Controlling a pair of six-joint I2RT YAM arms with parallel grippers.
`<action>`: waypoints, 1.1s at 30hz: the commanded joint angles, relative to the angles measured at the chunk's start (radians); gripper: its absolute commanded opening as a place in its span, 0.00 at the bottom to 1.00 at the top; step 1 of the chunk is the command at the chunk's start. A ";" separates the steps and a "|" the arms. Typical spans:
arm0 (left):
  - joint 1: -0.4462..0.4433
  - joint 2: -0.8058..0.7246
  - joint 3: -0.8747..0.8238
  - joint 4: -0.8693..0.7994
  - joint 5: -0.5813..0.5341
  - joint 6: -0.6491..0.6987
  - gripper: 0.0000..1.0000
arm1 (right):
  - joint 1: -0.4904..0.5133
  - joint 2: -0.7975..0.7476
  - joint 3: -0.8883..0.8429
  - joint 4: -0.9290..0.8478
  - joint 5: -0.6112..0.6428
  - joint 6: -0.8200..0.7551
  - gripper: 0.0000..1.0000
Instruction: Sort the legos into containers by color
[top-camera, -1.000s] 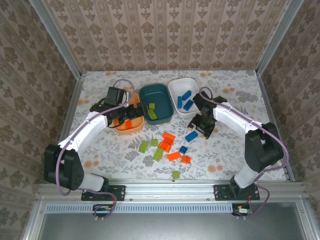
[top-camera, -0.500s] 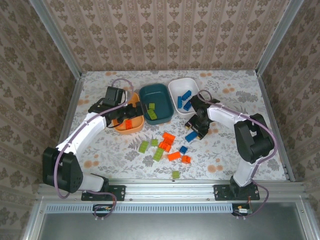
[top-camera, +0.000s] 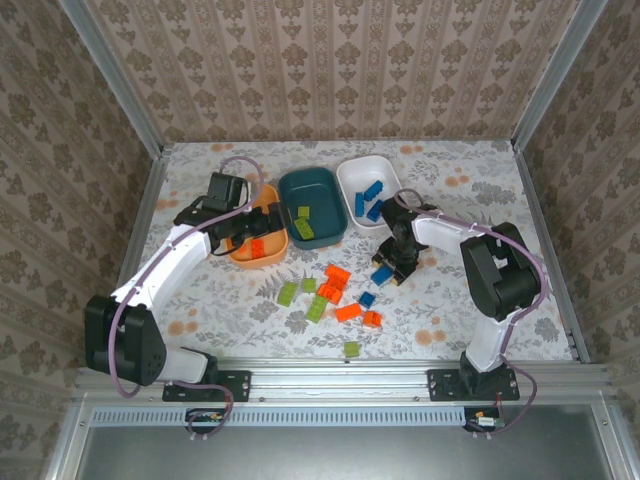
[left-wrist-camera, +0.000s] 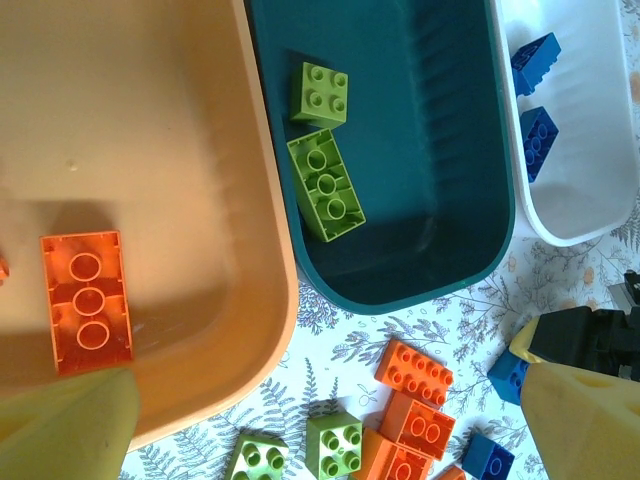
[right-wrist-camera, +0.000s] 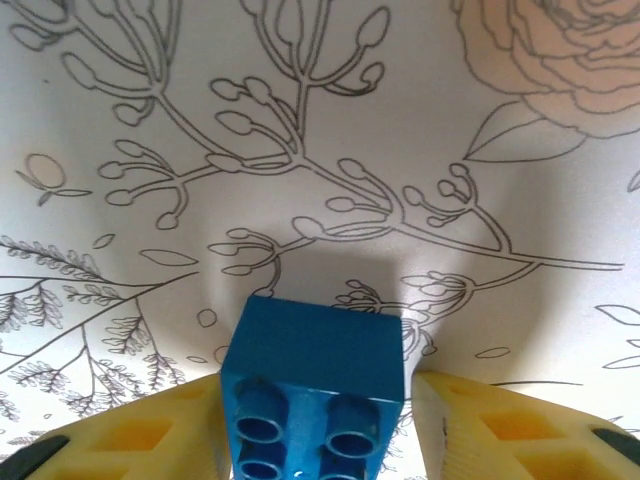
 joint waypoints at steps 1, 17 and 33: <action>0.006 0.015 0.019 -0.009 0.009 0.001 1.00 | -0.007 -0.003 -0.040 -0.005 0.003 0.018 0.45; 0.009 -0.013 -0.020 0.016 0.015 -0.008 1.00 | -0.303 -0.288 -0.103 -0.113 0.098 -0.136 0.36; 0.035 -0.112 -0.081 -0.014 0.003 -0.010 1.00 | -0.264 0.011 0.516 -0.117 0.035 -0.507 0.31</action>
